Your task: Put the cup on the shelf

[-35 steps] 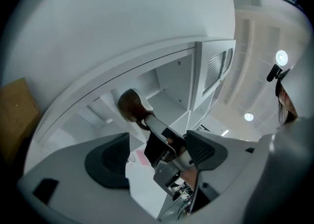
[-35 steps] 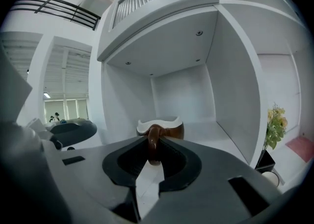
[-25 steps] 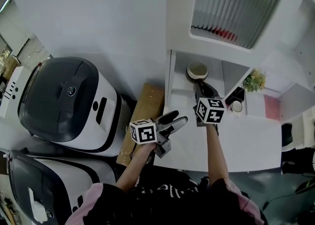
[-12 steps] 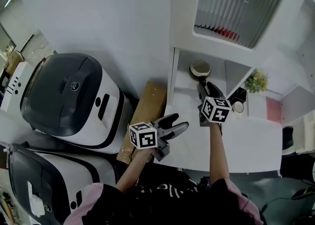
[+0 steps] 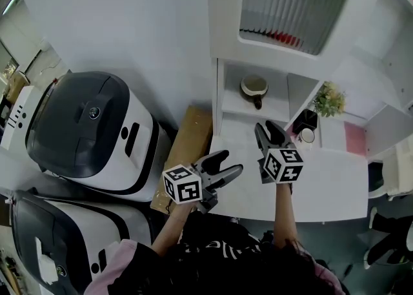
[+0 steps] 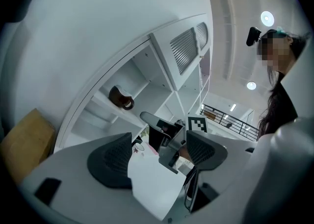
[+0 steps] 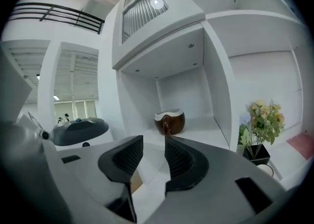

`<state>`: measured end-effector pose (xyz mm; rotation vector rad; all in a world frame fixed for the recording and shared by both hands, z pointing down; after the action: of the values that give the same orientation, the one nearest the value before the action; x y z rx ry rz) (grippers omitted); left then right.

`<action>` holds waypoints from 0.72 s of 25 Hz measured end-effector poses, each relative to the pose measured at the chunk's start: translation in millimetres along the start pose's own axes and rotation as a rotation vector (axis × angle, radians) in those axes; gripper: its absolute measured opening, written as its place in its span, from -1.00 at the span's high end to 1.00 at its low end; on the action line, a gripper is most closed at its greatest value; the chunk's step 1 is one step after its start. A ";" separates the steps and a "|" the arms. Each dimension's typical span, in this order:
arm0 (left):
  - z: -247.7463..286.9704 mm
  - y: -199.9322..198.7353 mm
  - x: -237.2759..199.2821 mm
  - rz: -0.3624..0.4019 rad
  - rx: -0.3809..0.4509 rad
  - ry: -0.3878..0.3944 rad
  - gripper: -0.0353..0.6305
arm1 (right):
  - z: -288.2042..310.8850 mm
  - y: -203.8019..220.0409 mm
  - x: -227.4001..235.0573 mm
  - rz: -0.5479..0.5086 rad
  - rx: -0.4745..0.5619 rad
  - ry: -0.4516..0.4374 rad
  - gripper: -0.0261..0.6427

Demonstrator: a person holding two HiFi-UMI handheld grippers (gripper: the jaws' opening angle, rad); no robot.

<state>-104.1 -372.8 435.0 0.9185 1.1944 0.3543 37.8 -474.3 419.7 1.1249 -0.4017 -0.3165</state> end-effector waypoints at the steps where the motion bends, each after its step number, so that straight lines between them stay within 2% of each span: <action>1: -0.9 1.3 3.3 0.008 0.003 -0.004 -0.18 | -8.9 4.0 -4.5 0.002 0.002 -0.014 0.44; 12: -3.0 33.6 41.7 0.070 0.023 -0.054 -0.17 | -95.9 61.0 -40.9 0.027 -0.024 -0.153 0.46; 18: -2.3 65.3 64.1 0.042 0.066 -0.105 -0.15 | -128.8 88.4 -49.5 0.025 -0.057 -0.227 0.51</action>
<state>-68.4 -289.0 444.0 1.0082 1.0971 0.2977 57.5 -313.6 445.2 1.0306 -0.6027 -0.4332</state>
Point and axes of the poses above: the fingertips, and each gripper's own axes: z forward along the fingers, x to its right, y out of its underside, the point moved 4 cm from there along -z, backward along the fingers, and after that the axes turned 9 degrees about -x, right-handed, at the moved point
